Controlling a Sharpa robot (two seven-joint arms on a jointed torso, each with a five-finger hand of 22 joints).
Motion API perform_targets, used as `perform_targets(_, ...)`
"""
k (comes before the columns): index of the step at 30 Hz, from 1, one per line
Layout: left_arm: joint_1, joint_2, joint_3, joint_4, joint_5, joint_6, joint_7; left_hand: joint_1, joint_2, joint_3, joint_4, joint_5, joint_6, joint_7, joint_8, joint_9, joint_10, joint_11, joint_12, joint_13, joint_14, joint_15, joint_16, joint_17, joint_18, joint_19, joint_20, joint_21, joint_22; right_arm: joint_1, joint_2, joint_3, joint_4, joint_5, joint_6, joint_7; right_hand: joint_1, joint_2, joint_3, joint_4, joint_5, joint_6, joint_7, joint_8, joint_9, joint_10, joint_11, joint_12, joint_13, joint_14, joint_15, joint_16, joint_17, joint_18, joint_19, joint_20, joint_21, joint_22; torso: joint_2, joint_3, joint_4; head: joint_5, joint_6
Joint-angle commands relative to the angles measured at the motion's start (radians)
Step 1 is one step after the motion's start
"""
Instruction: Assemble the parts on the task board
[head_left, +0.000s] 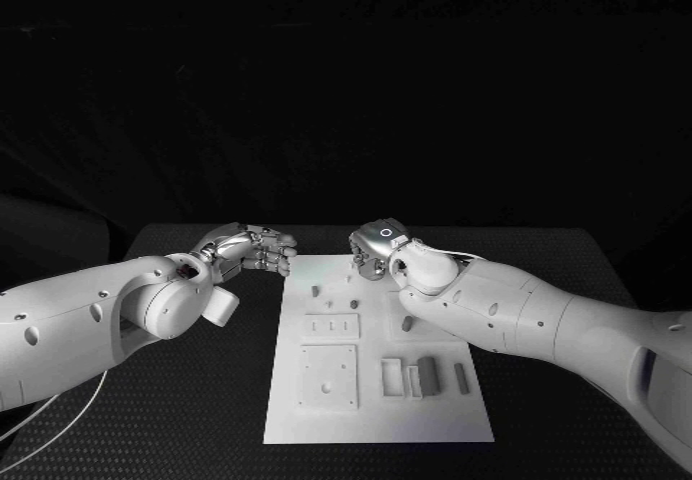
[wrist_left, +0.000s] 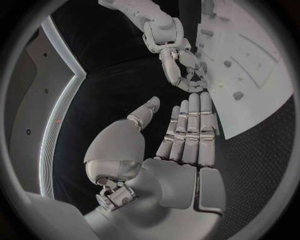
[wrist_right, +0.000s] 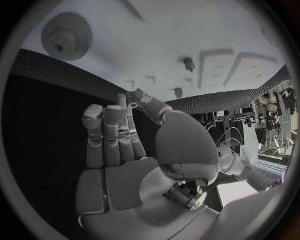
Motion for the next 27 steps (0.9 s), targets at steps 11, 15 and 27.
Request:
perform_targets(11, 0.010, 0.000, 0.001, 0.009, -0.003, 0.010, 0.005, -0.010, 0.000, -0.007, -0.001, 0.001, -0.002, 0.003, -0.002, -0.001, 0.006, -0.001, -0.005, -0.001, 0.002, 0.006, -0.005, 0.002, 0.019, 0.001, -0.006, -0.004, -0.001, 0.000, 0.021, 0.000, -0.017, -0.006, -0.011, 0.004, 0.003, -0.009, 0.008, -0.001, 0.002, 0.006, 0.001, 0.001, 0.002, -0.002, 0.000, -0.001, 0.003, 0.001, -0.005, 0.006, -0.001, 0.146, 0.004, -0.001, 0.005, 0.017, 0.014, -0.0010, 0.0087, -0.001, 0.000)
perform_targets(15, 0.011, 0.000, 0.001, 0.010, -0.003, 0.008, 0.005, -0.010, -0.001, -0.007, -0.001, 0.001, -0.001, 0.003, -0.002, -0.001, 0.007, -0.001, -0.006, -0.001, 0.002, 0.006, -0.005, 0.002, 0.019, 0.001, -0.006, -0.004, -0.001, 0.000, 0.025, 0.000, -0.027, -0.005, -0.009, 0.004, 0.003, -0.009, 0.009, -0.001, 0.002, 0.006, 0.001, 0.000, 0.002, -0.002, 0.000, -0.001, 0.003, 0.001, -0.005, 0.006, -0.001, 0.146, 0.004, -0.002, 0.005, 0.017, 0.017, -0.0011, 0.0084, -0.002, 0.000)
perform_targets(27, 0.012, 0.000, 0.001, 0.009, -0.003, 0.008, 0.005, -0.010, -0.001, -0.007, -0.001, 0.001, -0.002, 0.002, -0.002, -0.001, 0.007, -0.001, -0.007, 0.000, 0.002, 0.006, -0.006, 0.003, 0.018, 0.001, -0.006, -0.005, -0.001, 0.000, 0.027, 0.000, -0.039, -0.005, -0.011, 0.013, 0.003, -0.008, 0.010, -0.001, 0.002, 0.007, 0.001, 0.000, 0.002, -0.003, 0.000, -0.002, 0.004, 0.001, -0.004, 0.006, -0.002, 0.146, 0.004, -0.002, 0.005, 0.017, 0.020, -0.0015, 0.0114, -0.002, -0.003)
